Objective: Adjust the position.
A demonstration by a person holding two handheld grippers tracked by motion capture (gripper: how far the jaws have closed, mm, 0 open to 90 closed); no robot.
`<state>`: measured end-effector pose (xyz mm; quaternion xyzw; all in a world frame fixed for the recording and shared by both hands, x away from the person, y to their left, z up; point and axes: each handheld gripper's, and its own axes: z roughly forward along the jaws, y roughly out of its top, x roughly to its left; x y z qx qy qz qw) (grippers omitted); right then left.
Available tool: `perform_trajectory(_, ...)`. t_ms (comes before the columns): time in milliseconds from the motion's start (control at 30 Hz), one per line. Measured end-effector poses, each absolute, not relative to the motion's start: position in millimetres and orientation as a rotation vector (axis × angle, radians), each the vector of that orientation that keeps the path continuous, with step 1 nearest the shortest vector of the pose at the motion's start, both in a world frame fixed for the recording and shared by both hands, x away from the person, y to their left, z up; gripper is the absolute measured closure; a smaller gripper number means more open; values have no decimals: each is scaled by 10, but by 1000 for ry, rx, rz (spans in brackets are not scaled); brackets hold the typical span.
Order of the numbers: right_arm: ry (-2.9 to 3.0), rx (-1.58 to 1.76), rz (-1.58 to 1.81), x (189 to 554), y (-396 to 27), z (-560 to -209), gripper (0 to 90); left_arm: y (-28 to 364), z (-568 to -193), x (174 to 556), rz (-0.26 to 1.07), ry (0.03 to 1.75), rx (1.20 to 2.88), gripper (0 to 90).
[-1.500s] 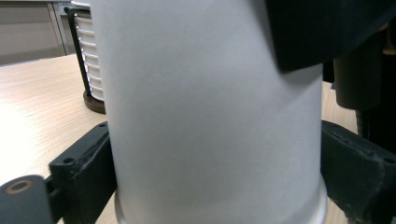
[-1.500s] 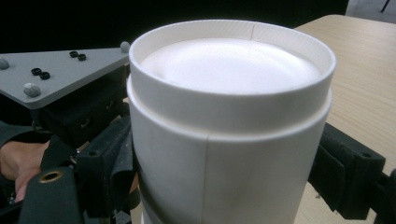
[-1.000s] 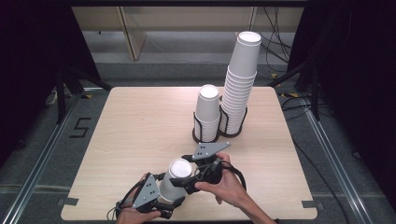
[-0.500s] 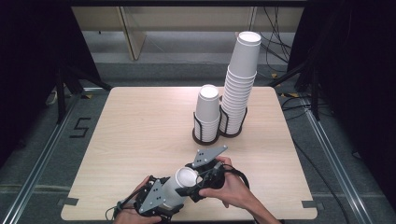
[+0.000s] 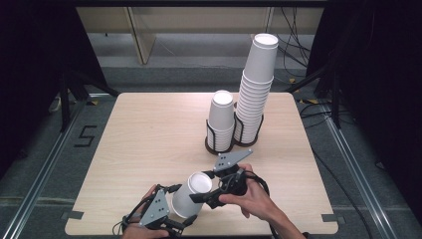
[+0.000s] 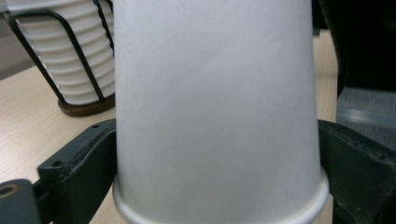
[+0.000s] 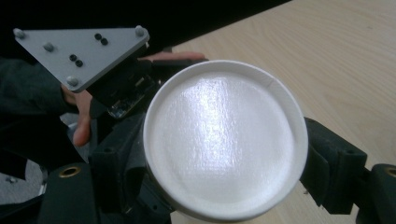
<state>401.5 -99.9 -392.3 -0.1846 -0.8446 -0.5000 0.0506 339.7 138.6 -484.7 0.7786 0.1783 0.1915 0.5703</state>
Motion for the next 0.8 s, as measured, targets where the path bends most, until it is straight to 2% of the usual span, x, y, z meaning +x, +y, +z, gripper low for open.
perform_trajectory(133,-2523,-590,-1577,4047,-1077,-3872,250,1452,-4816,3427,442,477,1718,15)
perform_trajectory(300,-2460,-604,-1660,4067,-1134,-3817,252,1475,-4818,3438,454,491,1684,24)
perform_trajectory(633,-2418,-604,-1631,4069,-1112,-3865,252,1436,-4797,3394,503,440,1679,13)
perform_trajectory(767,-2408,-605,-1619,4074,-1118,-3868,251,1423,-4803,3399,513,419,1659,33)
perform_trajectory(800,-2418,-599,-1625,4080,-1124,-3875,250,1451,-4782,3391,513,422,1698,39)
